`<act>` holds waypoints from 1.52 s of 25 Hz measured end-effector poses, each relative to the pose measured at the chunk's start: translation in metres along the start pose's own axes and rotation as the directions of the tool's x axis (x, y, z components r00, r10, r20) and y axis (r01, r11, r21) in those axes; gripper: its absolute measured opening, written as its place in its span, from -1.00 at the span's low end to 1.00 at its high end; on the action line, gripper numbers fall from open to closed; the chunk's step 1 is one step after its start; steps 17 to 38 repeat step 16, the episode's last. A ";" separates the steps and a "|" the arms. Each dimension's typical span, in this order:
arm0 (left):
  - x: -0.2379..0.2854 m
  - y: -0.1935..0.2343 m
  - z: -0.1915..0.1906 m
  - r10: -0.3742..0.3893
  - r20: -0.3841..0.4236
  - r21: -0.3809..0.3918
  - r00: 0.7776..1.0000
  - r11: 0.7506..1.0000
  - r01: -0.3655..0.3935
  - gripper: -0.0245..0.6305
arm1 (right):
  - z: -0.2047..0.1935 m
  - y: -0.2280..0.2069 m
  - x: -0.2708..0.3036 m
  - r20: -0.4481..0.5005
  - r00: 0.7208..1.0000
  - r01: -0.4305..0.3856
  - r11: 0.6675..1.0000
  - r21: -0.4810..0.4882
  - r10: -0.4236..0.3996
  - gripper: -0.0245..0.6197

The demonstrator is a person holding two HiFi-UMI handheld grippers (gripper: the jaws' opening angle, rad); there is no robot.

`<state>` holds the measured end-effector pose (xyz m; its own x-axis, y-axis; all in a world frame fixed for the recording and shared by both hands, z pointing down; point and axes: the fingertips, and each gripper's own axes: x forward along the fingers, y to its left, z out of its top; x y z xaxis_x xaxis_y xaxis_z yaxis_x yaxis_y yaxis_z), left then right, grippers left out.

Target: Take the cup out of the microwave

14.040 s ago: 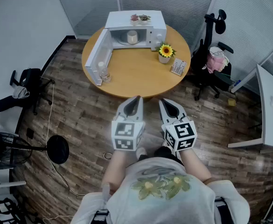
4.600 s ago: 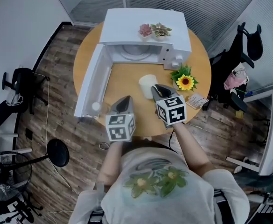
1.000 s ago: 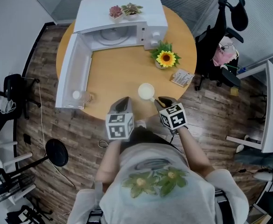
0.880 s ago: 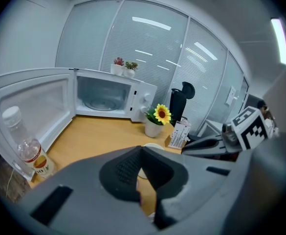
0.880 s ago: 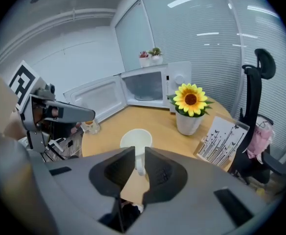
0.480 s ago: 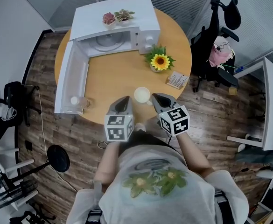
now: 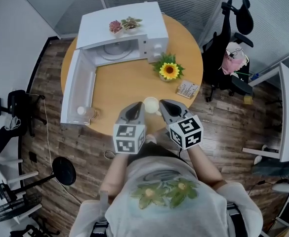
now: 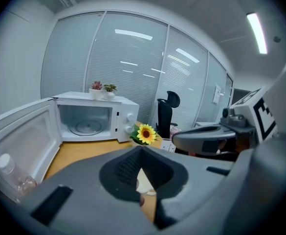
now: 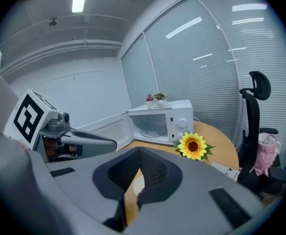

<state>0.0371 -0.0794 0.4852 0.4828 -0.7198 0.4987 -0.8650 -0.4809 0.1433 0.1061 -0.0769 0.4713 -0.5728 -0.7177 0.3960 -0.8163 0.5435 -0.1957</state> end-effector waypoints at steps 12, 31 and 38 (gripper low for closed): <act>-0.008 -0.005 0.023 -0.018 0.060 0.011 0.998 1.000 0.017 -0.92 | 0.016 0.006 0.003 0.003 1.000 0.010 0.999 -0.044 -0.010 -0.87; -0.009 -0.002 0.024 -0.020 0.065 0.015 0.998 1.000 0.019 -0.92 | 0.020 0.010 0.005 0.005 1.000 0.011 0.999 -0.052 -0.010 -0.87; -0.009 -0.002 0.024 -0.020 0.065 0.015 0.998 1.000 0.019 -0.92 | 0.020 0.010 0.005 0.005 1.000 0.011 0.999 -0.052 -0.010 -0.87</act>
